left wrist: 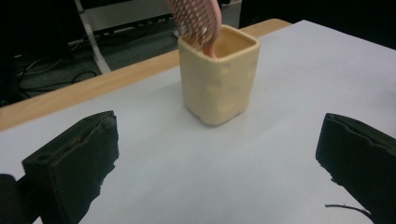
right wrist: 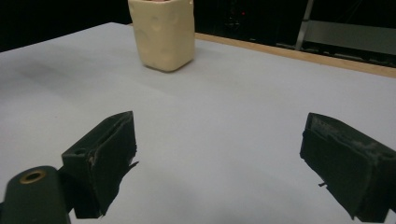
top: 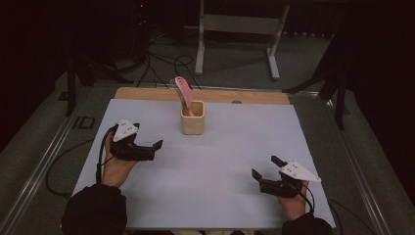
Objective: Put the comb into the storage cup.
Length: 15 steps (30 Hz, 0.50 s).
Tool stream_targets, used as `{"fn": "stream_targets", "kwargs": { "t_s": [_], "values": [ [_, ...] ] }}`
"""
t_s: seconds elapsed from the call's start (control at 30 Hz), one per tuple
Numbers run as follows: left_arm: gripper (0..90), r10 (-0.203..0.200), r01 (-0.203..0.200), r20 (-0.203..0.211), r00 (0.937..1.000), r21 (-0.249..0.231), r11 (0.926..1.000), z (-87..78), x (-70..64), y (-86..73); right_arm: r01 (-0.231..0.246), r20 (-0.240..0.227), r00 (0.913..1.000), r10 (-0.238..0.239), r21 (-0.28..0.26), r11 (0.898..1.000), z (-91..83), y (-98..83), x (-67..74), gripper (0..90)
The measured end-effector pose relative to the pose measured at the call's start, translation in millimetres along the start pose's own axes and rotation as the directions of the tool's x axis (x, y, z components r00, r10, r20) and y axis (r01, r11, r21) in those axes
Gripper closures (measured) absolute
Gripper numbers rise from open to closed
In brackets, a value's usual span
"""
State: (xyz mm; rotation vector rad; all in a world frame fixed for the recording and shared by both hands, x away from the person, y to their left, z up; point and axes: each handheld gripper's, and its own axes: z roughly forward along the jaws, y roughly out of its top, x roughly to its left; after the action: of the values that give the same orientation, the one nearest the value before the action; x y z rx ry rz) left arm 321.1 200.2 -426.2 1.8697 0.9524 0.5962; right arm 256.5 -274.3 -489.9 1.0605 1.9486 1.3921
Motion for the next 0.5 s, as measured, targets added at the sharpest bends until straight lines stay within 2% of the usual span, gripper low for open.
{"fn": "stream_targets", "kwargs": {
  "t_s": [0.23, 0.5],
  "values": [
    [0.0, -0.030, 0.030, -0.018, 0.9994, -0.013, 0.9995, -17.2, 4.3, -32.5, 0.001, -0.001, 1.0000, -0.001, -0.003, 1.000, -0.7, 0.3, 3.1, 10.3],
    [0.0, 0.002, -0.002, -0.037, 0.9993, -0.011, 0.9999, -33.1, -0.4, -64.6, -0.003, -0.005, 1.0000, 0.003, -0.009, 1.000, -2.8, 0.8, 4.9, 10.3]
  ]
}}
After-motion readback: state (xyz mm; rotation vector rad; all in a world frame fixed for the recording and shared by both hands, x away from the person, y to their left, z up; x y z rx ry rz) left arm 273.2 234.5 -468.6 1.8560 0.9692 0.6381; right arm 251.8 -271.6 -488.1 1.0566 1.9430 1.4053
